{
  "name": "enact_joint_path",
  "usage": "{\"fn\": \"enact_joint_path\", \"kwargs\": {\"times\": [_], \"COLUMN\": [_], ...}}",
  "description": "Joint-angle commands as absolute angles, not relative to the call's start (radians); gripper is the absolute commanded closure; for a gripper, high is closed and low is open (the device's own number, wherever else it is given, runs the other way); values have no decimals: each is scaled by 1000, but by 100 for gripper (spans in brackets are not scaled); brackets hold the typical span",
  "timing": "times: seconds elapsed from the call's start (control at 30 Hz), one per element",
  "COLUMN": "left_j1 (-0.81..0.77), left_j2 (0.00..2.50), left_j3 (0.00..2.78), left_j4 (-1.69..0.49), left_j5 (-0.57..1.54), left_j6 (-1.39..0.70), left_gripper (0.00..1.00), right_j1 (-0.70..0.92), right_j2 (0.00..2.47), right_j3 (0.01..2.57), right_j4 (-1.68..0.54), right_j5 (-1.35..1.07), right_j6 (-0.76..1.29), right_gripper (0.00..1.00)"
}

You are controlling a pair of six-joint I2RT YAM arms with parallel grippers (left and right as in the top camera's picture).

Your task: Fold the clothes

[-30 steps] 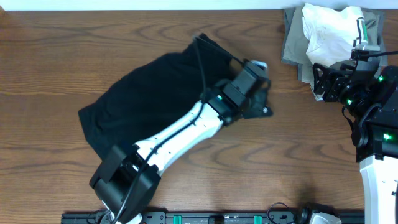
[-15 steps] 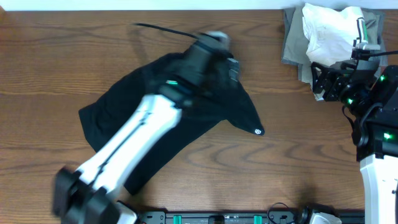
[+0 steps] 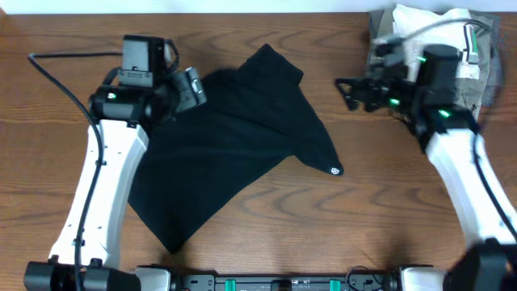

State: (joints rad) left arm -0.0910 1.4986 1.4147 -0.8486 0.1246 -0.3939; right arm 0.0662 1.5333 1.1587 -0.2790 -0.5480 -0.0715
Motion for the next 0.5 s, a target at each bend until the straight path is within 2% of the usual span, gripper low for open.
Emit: {"fn": "enact_joint_path", "kwargs": {"times": [0.0,0.23,0.47], "left_j1": [-59,9,21], "left_j2": [1517,1544,1581], "left_j3": [1406,1352,1345], "left_j4": [-896,-902,-899], "left_j5": [121,120,120], "left_j6": [-363,-364,-348], "left_gripper": [12,9,9], "right_j1": [115,215,272], "right_j2": [1610,1800,1957], "right_j3": [1223,1261,1262], "right_j4": [-270,-105,2], "right_j5": [-530,-460,-419], "right_j6": [-123,-136,-136], "right_gripper": [7,8,16]}}
